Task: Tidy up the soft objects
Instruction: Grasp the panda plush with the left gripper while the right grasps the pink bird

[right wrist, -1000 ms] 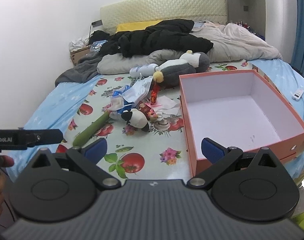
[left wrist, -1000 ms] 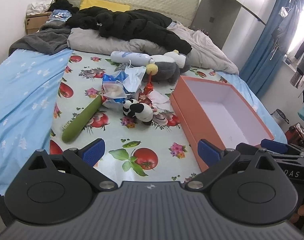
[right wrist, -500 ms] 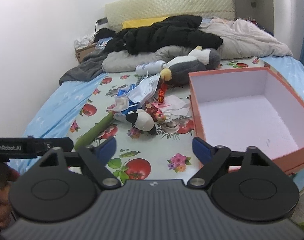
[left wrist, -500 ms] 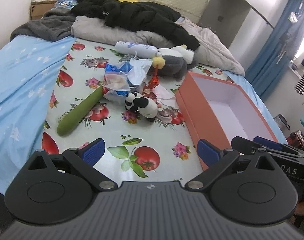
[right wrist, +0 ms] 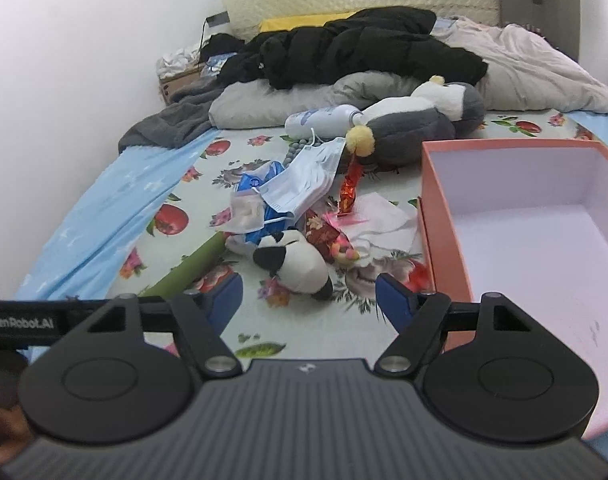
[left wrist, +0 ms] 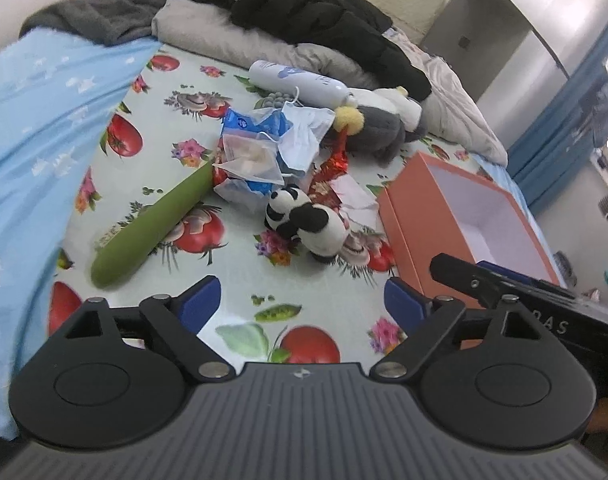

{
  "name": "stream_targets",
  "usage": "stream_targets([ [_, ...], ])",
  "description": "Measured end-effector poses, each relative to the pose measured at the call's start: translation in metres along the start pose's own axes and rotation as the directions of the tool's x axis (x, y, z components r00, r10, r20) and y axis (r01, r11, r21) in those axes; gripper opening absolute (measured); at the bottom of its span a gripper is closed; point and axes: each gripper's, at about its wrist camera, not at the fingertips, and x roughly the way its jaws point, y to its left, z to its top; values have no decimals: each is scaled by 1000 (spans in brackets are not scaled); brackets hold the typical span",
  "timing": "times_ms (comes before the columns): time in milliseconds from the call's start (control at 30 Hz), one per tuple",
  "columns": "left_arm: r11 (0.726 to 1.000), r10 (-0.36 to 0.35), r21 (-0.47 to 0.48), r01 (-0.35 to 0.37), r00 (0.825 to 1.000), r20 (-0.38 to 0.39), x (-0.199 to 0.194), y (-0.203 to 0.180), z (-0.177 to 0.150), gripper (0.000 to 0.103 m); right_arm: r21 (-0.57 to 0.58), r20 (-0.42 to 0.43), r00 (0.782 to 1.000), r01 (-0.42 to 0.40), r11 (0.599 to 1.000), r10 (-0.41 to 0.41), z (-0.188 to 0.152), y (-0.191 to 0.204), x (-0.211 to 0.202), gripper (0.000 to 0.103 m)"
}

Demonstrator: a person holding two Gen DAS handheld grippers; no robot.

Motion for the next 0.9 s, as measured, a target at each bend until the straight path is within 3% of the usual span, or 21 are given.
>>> stream_targets([
  [267, 985, -90, -146, 90, 996, 8, 55, 32, 29, 76, 29, -32, 999, 29, 999, -28, 27, -9, 64, 73],
  [333, 980, -111, -166, 110, 994, 6, 70, 36, 34, 70, 42, -58, 998, 42, 998, -39, 31, -12, 82, 59],
  [467, 962, -174, -217, 167, 985, -12, 98, 45, 41, 63, 71, -120, 991, 62, 996, -53, 35, -19, 115, 45],
  [633, 930, -255, -283, 235, 966, -37, 131, 53, 47, 60, 102, -183, 981, 82, 991, -62, 38, -28, 150, 45],
  [900, 894, -320, -350, 281, 946, -58, 170, 61, 49, 32, 208, -291, 956, 88, 974, -24, 35, -50, 195, 46],
])
